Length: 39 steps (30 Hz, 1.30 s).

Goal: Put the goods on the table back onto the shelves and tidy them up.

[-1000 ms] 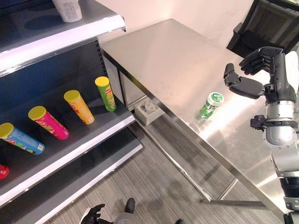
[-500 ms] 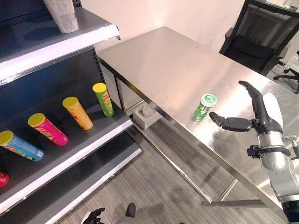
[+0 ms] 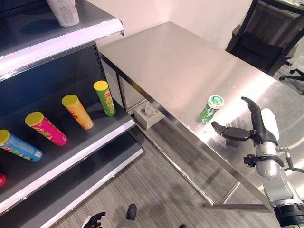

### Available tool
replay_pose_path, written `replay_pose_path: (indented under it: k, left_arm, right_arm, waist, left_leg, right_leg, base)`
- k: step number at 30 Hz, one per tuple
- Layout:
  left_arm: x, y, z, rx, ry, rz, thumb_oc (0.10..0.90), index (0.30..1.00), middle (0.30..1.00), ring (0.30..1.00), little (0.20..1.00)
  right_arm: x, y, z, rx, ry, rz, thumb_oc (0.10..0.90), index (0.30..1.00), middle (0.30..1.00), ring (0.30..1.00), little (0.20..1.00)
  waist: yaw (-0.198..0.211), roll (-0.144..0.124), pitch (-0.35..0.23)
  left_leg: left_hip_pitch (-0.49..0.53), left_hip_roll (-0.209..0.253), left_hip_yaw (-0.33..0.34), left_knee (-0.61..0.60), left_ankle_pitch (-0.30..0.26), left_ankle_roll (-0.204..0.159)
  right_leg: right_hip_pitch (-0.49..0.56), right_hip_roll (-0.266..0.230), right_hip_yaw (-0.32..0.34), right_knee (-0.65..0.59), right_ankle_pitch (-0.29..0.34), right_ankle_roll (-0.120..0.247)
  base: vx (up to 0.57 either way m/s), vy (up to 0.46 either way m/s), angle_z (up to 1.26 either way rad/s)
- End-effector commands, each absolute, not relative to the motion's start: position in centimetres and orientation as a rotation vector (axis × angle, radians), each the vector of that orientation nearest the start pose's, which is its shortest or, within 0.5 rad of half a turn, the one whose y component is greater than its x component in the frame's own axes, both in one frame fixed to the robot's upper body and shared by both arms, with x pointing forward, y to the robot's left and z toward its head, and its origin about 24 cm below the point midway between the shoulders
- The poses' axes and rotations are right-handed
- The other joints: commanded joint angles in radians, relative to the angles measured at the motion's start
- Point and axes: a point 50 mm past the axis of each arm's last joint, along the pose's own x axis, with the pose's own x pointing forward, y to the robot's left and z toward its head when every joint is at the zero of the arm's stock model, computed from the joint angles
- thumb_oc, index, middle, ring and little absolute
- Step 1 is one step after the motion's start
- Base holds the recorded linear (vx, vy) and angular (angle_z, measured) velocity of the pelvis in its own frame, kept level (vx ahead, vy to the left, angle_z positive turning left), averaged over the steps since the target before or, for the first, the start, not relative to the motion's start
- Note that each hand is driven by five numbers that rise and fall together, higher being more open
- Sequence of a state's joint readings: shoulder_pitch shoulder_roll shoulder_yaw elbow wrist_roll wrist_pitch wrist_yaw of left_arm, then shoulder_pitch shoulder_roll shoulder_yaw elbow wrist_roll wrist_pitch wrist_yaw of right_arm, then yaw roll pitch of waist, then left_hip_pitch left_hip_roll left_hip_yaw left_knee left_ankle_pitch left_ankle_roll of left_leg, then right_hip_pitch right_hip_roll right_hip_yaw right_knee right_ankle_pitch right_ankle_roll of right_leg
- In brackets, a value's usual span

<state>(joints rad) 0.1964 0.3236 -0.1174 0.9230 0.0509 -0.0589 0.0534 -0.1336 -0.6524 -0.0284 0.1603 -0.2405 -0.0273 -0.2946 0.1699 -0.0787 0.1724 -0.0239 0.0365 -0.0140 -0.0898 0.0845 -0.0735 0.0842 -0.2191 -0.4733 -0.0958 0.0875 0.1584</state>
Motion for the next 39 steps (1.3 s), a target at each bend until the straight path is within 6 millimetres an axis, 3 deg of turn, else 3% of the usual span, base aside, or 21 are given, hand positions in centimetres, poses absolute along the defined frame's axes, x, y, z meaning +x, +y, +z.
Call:
replay_pose_path:
  k: [1, 22, 23, 24, 25, 39]
  left_arm:
    - [8.6, 26.0, -14.0, 0.477, 1.038, 0.018, 0.8, 0.9, 0.9, 0.9, 0.9]
    - [8.6, 25.7, -14.0, 0.483, 1.026, 0.023, 0.8, 0.9, 0.9, 0.9, 0.9]
    - [8.7, 25.7, -14.0, 0.486, 1.024, 0.023, 0.8, 0.9, 0.9, 0.9, 0.9]
    - [8.7, 25.7, -14.0, 0.487, 1.026, 0.023, 0.8, 0.9, 0.9, 0.9, 0.9]
    - [8.6, 25.7, -14.0, 0.488, 1.027, 0.023, 0.8, 0.9, 0.9, 0.9, 0.9]
    - [8.5, 26.0, -14.0, 0.497, 1.032, 0.028, 0.8, 0.9, 0.9, 0.9, 0.9]
  right_arm:
    - [29.2, -28.8, 17.4, -0.91, -0.422, -0.473, 0.8, 0.9, 0.9, 0.9, 0.9]
    - [30.6, -27.2, 18.8, -0.872, -0.502, -0.522, 0.8, 0.9, 0.9, 0.9, 0.9]
    - [30.6, -27.1, 18.9, -0.864, -0.507, -0.522, 0.679, 0.719, 0.719, 0.719, 0.719]
    - [30.6, -27.1, 18.9, -0.86, -0.51, -0.524, 0.427, 0.34, 0.34, 0.34, 0.34]
    - [30.6, -27.1, 18.9, -0.86, -0.509, -0.523, 0.4, 0.3, 0.3, 0.3, 0.3]
    - [30.3, -27.5, 18.9, -0.857, -0.505, -0.522, 0.4, 0.3, 0.3, 0.3, 0.3]
  waist:
    - [0.035, 0.015, -0.017]
    - [0.059, 0.02, 0.001]
    - [0.059, 0.02, 0.001]
    - [0.06, 0.019, 0.002]
    - [0.061, 0.019, 0.003]
    - [0.054, 0.009, 0.0]
  left_leg:
    - [-0.014, 0.027, 0.069, 0.003, -0.057, -0.002]
    - [-0.024, 0.01, 0.063, 0.003, -0.069, 0.015]
    - [-0.023, 0.01, 0.062, 0.003, -0.07, 0.015]
    - [-0.027, 0.008, 0.061, 0.003, -0.065, 0.017]
    - [-0.022, 0.01, 0.061, 0.003, -0.07, 0.015]
    - [-0.009, 0.012, 0.065, 0.003, -0.077, 0.013]
  right_leg:
    - [0.003, -0.041, -0.018, 0.032, -0.026, 0.048]
    - [-0.016, -0.057, -0.015, 0.048, -0.023, 0.055]
    - [-0.017, -0.057, -0.016, 0.048, -0.023, 0.055]
    - [-0.019, -0.059, -0.017, 0.048, -0.019, 0.055]
    - [-0.016, -0.057, -0.016, 0.05, -0.023, 0.055]
    - [-0.007, -0.054, -0.018, 0.047, -0.023, 0.055]
  base:
    - [0.0, 0.0, 0.0]
    - [0.0, 0.003, 0.0]
    - [0.0, 0.0, 0.0]
    - [0.0, 0.0, 0.0]
    - [0.0, 0.0, 0.0]
    - [0.0, 0.0, 0.0]
